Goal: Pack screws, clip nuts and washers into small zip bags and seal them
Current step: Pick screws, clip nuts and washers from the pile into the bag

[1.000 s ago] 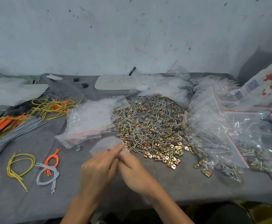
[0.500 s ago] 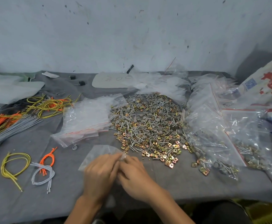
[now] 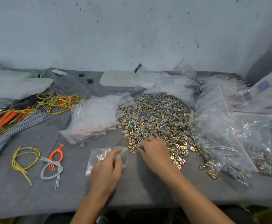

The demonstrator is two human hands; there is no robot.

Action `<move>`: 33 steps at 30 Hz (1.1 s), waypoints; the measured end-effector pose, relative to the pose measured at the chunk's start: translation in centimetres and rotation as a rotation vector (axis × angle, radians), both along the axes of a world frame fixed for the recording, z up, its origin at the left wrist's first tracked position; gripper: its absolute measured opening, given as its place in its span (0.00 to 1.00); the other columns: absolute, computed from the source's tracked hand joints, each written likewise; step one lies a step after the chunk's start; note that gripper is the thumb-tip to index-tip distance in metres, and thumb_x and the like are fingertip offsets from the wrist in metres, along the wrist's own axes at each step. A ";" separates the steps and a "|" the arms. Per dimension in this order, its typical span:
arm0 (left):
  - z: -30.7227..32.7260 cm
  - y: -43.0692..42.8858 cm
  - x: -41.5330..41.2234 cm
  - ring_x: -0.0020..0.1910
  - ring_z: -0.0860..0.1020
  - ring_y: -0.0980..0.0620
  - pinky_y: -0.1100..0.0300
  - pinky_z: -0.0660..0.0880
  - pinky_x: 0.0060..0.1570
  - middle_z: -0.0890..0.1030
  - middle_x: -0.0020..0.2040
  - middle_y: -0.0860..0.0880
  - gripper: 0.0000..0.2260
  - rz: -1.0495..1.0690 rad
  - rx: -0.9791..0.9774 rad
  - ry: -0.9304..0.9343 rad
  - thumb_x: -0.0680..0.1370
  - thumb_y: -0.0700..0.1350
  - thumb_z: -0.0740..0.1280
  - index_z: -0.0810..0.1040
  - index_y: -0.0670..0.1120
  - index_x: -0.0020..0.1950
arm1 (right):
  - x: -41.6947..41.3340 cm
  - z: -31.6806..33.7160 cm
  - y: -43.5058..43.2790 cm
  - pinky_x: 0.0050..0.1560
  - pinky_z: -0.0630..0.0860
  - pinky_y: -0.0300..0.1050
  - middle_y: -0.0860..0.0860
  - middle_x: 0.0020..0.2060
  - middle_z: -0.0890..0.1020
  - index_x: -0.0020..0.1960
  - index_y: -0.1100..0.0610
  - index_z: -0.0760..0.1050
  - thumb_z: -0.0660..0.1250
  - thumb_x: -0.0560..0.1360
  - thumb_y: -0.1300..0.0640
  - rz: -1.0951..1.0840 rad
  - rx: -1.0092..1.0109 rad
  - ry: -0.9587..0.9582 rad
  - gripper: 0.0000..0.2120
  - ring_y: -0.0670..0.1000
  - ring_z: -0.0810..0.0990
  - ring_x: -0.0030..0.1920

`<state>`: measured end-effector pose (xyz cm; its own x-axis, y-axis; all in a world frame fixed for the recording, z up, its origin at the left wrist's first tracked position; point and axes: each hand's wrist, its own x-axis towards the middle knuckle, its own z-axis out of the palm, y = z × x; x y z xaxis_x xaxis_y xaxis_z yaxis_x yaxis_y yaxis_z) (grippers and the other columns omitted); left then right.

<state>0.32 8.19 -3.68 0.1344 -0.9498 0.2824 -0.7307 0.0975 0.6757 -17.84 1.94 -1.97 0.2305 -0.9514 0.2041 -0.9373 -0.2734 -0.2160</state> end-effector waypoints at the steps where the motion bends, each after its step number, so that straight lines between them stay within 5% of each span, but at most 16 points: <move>1: -0.1 0.0 0.1 0.41 0.80 0.49 0.53 0.74 0.41 0.81 0.38 0.52 0.13 -0.007 0.004 -0.005 0.81 0.54 0.59 0.75 0.60 0.64 | 0.2 0.0 0.0 0.62 0.69 0.51 0.50 0.57 0.79 0.58 0.51 0.79 0.60 0.82 0.48 0.013 -0.025 0.027 0.12 0.54 0.73 0.58; 6: 0.1 0.4 0.0 0.35 0.75 0.57 0.56 0.68 0.35 0.75 0.31 0.57 0.14 -0.018 0.019 -0.011 0.81 0.49 0.61 0.75 0.60 0.65 | 0.3 0.1 0.1 0.59 0.70 0.51 0.54 0.57 0.79 0.58 0.57 0.76 0.60 0.79 0.54 -0.008 -0.009 0.158 0.12 0.57 0.75 0.57; 10: 0.4 0.6 0.0 0.34 0.74 0.54 0.55 0.69 0.36 0.73 0.30 0.57 0.18 -0.015 0.040 -0.002 0.78 0.53 0.56 0.77 0.58 0.65 | 0.4 1.0 0.3 0.38 0.76 0.45 0.56 0.38 0.82 0.40 0.59 0.80 0.80 0.63 0.55 0.008 -0.077 0.281 0.12 0.56 0.81 0.38; 14: 0.6 0.6 0.0 0.34 0.74 0.53 0.53 0.69 0.36 0.72 0.28 0.55 0.19 -0.015 0.046 0.011 0.78 0.53 0.55 0.77 0.58 0.65 | -0.7 0.1 0.3 0.56 0.70 0.51 0.57 0.57 0.77 0.59 0.59 0.72 0.62 0.80 0.62 0.135 -0.021 0.324 0.09 0.59 0.74 0.57; 21: 0.0 0.4 0.0 0.41 0.78 0.50 0.51 0.74 0.43 0.81 0.38 0.52 0.21 -0.017 0.062 0.021 0.77 0.54 0.53 0.74 0.59 0.68 | 0.0 2.9 3.4 0.45 0.71 0.51 0.50 0.41 0.77 0.46 0.54 0.71 0.62 0.81 0.56 0.244 0.049 -0.201 0.05 0.54 0.74 0.43; 28: -0.1 0.6 0.0 0.46 0.81 0.47 0.54 0.72 0.44 0.85 0.46 0.52 0.19 -0.025 0.012 0.032 0.79 0.52 0.55 0.74 0.60 0.68 | 3.8 2.0 4.6 0.53 0.70 0.52 0.54 0.55 0.78 0.59 0.57 0.76 0.60 0.81 0.57 0.254 0.028 -0.068 0.10 0.57 0.75 0.55; 33: -0.2 0.6 0.0 0.35 0.76 0.52 0.54 0.70 0.40 0.77 0.31 0.55 0.17 -0.016 -0.020 0.047 0.80 0.49 0.58 0.76 0.57 0.67 | 3.6 1.8 4.9 0.49 0.73 0.52 0.53 0.54 0.78 0.57 0.55 0.76 0.61 0.81 0.52 0.144 0.056 -0.060 0.09 0.59 0.79 0.55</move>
<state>0.36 8.80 -3.84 0.1326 -0.9463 0.2950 -0.6966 0.1228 0.7069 -14.21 6.82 -0.19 0.3547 -0.9195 0.1693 -0.8740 -0.3904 -0.2893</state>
